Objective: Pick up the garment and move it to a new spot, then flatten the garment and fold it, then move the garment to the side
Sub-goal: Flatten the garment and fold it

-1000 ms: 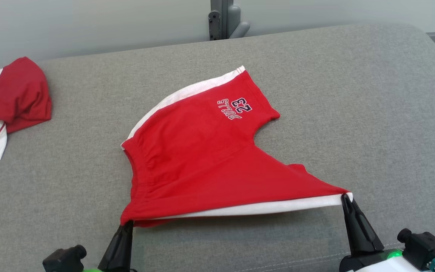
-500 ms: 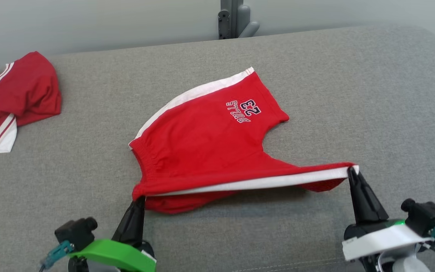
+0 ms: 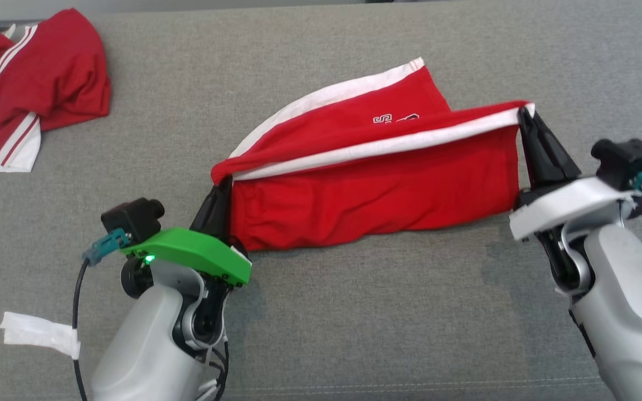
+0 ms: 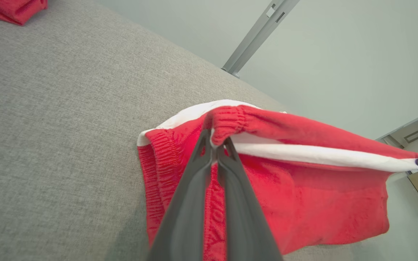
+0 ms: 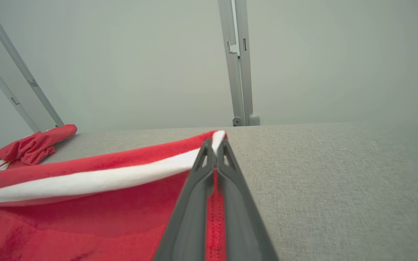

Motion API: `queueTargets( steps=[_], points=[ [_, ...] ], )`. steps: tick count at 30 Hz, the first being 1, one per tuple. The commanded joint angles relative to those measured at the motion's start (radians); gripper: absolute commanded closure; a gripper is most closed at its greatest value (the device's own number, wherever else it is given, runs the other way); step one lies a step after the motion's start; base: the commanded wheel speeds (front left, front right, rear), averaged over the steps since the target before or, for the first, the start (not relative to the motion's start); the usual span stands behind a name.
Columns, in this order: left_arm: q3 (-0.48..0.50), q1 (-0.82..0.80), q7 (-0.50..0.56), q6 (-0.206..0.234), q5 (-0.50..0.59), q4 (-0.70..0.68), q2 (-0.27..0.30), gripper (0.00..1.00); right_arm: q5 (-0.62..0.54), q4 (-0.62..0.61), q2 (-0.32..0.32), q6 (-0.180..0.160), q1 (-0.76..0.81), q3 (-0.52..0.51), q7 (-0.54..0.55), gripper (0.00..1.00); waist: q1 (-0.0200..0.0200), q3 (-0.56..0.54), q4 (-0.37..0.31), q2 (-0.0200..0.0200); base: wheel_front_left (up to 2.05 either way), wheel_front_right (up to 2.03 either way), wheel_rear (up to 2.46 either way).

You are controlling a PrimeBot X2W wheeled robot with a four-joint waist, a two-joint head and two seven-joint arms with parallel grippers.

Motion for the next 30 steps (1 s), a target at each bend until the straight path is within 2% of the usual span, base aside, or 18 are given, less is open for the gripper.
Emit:
queueTargets(
  steps=[1, 10, 18, 20, 21, 22, 24, 25, 26, 27, 28, 29, 30],
  points=[
    [0.011, -0.05, -0.002, 0.004, -0.014, 0.032, -0.008, 1.0, 0.009, 0.046, -0.014, -0.002, -0.072, 0.023, 0.008, 1.0, 0.0001, 0.073, 0.055, 0.0098, 0.0, 0.0, 0.0],
    [0.005, -0.217, -0.019, 0.002, -0.022, 0.166, -0.049, 1.0, 0.037, 0.31, -0.035, -0.002, -0.358, 0.154, 0.01, 1.0, 0.0001, 0.163, 0.102, 0.0098, 0.0, 0.0, 0.0],
    [-0.027, -0.298, -0.039, -0.007, -0.033, 0.235, -0.063, 1.0, 0.081, 0.505, -0.035, -0.002, -0.52, 0.25, -0.006, 1.0, 0.0001, 0.196, 0.121, 0.0098, 0.0, 0.0, 0.0],
    [-0.038, -0.31, -0.045, -0.008, -0.035, 0.245, -0.065, 0.9, 0.09, 0.549, -0.038, -0.002, -0.554, 0.269, -0.008, 1.0, 0.0001, 0.203, 0.124, 0.0098, 0.0, 0.0, 0.0],
    [-0.044, -0.315, -0.05, -0.01, -0.033, 0.246, -0.066, 0.82, 0.096, 0.568, -0.037, -0.002, -0.57, 0.275, -0.01, 1.0, 0.0001, 0.206, 0.125, 0.0098, 0.0, 0.0, 0.0],
    [-0.044, -0.315, -0.05, -0.01, -0.033, 0.246, -0.066, 0.82, 0.096, 0.568, -0.037, -0.002, -0.57, 0.275, -0.01, 1.0, 0.0001, 0.206, 0.125, 0.0098, 0.0, 0.0, 0.0],
    [-0.055, -0.325, -0.06, -0.012, -0.034, 0.249, -0.066, 0.5, 0.11, 0.608, -0.035, -0.002, -0.602, 0.286, -0.011, 1.0, 0.0001, 0.214, 0.129, 0.0098, 0.0, 0.0, 0.0],
    [-0.061, -0.328, -0.066, -0.016, -0.034, 0.247, -0.067, 0.29, 0.115, 0.629, -0.035, -0.002, -0.616, 0.292, -0.011, 1.0, 0.0001, 0.217, 0.131, 0.0098, 0.0, 0.0, 0.0],
    [-0.068, -0.33, -0.071, -0.017, -0.032, 0.244, -0.068, 0.13, 0.119, 0.646, -0.034, -0.002, -0.63, 0.299, -0.012, 1.0, 0.0001, 0.22, 0.134, 0.0098, 0.0, 0.0, 0.0],
    [-0.074, -0.33, -0.077, -0.018, -0.029, 0.238, -0.068, 0.0, 0.126, 0.662, -0.032, -0.002, -0.643, 0.303, -0.013, 1.0, 0.0001, 0.222, 0.137, 0.0098, 0.0, 0.0, 0.0],
    [-0.08, -0.329, -0.084, -0.019, -0.026, 0.234, -0.068, 0.0, 0.131, 0.678, -0.031, -0.002, -0.656, 0.306, -0.014, 1.0, 0.0001, 0.224, 0.14, 0.0098, 0.0, 0.0, 0.0],
    [-0.087, -0.326, -0.09, -0.02, -0.021, 0.227, -0.068, 0.0, 0.141, 0.696, -0.03, -0.002, -0.668, 0.303, -0.016, 0.65, 0.0001, 0.226, 0.143, 0.0098, 0.0, 0.0, 0.0],
    [-0.094, -0.322, -0.097, -0.021, -0.015, 0.218, -0.068, 0.0, 0.146, 0.713, -0.028, -0.002, -0.677, 0.302, -0.019, 0.23, 0.0001, 0.227, 0.146, 0.0098, 0.0, 0.0, 0.0]
  ],
)
